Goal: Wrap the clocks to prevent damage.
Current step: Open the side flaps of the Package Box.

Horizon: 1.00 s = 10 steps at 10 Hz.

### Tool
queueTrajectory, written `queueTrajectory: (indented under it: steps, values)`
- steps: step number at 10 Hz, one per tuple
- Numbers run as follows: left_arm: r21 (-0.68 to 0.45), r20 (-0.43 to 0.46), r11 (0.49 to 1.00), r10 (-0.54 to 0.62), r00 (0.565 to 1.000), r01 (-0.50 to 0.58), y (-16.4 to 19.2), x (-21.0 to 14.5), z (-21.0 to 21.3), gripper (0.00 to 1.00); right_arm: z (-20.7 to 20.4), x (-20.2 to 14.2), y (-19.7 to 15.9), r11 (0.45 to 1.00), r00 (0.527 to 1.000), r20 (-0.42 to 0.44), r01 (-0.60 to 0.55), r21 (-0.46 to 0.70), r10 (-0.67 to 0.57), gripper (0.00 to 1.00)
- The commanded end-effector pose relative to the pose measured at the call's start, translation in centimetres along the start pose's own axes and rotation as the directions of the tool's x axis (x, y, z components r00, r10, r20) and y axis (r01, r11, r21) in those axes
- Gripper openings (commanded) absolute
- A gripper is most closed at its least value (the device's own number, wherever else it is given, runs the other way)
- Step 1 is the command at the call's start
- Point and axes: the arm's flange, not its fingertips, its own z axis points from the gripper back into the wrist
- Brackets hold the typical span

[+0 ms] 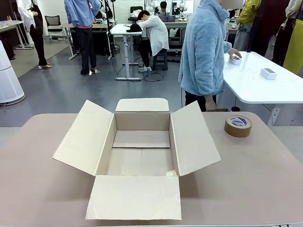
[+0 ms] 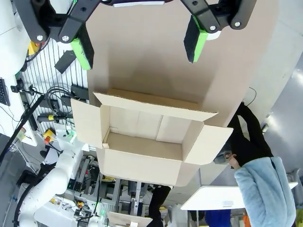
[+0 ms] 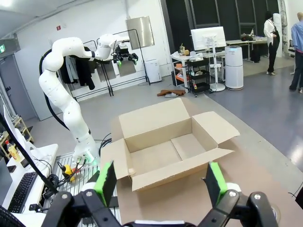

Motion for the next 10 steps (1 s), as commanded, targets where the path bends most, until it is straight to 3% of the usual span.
queueTrajectory:
  steps: [1,8,9,10]
  values:
    - [0.001,0.020,1.000,-0.016,1.000,0.016,0.06,0.11,0.13,1.00,0.11,0.05,-0.18,1.000,1.000,0.007,-0.005,0.007,0.005,1.00]
    - [0.000,0.000,1.000,0.001,1.000,-0.001,0.00,-0.01,0.01,1.00,-0.01,0.00,0.00,1.000,1.000,0.000,0.000,0.000,0.000,1.00]
    - [-0.024,0.009,1.000,-0.002,1.000,0.002,-0.09,0.02,0.01,0.43,-0.05,-0.33,0.49,1.000,1.000,-0.019,-0.008,0.006,0.008,0.40]
    - [-0.024,0.015,1.000,0.001,1.000,-0.001,-0.70,-0.52,0.12,0.43,-0.09,-0.84,0.78,1.000,1.000,-0.026,-0.009,0.014,0.010,0.40]
